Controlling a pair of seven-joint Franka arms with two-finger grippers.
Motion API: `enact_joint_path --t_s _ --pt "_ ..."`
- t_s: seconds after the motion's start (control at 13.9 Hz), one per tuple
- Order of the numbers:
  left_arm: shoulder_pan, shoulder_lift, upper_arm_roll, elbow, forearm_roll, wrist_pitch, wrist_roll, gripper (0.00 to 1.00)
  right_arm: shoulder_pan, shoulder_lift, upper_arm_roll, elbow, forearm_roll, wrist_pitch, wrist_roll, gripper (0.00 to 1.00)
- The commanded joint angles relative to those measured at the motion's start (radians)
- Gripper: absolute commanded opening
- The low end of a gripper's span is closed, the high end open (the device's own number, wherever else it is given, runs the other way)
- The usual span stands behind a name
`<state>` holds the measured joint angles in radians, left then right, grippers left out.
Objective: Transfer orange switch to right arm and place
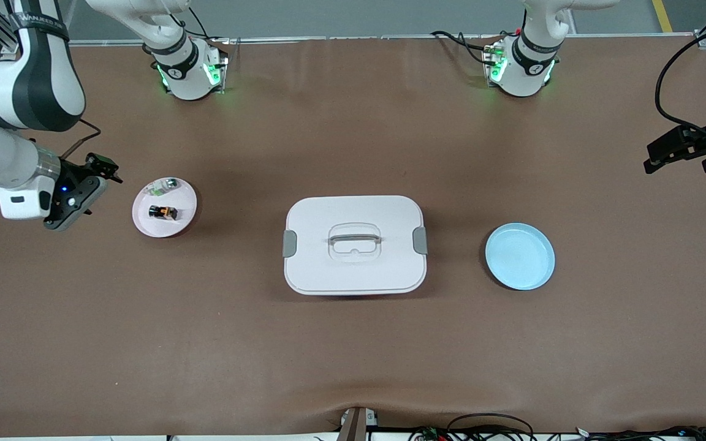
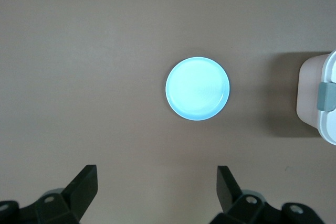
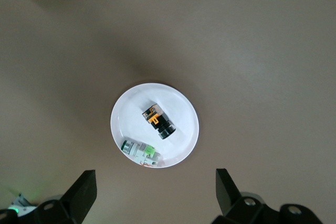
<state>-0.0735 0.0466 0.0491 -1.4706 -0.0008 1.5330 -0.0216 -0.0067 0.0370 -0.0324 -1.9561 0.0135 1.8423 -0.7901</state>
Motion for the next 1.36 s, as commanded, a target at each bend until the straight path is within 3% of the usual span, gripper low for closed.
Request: enact_joint_path --t_s 0.0,0.22,0.57,0.79,1.29 --pt "-0.003 -0.001 0.002 0.012 -0.013 0.004 -0.001 1.0 -0.001 0.024 0.009 0.123 -0.023 -0.115 0.194 1.0" --pt "-0.003 -0.001 0.002 0.012 -0.013 0.009 -0.001 1.0 0.004 0.027 0.012 0.226 -0.02 -0.208 0.527 1.0" --pt "-0.002 -0.001 0.003 0.012 -0.013 0.016 -0.001 1.0 0.011 0.027 0.014 0.328 -0.012 -0.3 0.771 1.0" --pt "-0.003 -0.001 0.002 0.012 -0.013 0.016 -0.001 1.0 -0.006 0.037 0.009 0.399 -0.006 -0.376 0.796 1.0" --pt "-0.002 0.001 -0.006 0.022 -0.015 0.018 0.002 1.0 0.03 0.029 0.016 0.485 -0.007 -0.393 0.812 1.0"
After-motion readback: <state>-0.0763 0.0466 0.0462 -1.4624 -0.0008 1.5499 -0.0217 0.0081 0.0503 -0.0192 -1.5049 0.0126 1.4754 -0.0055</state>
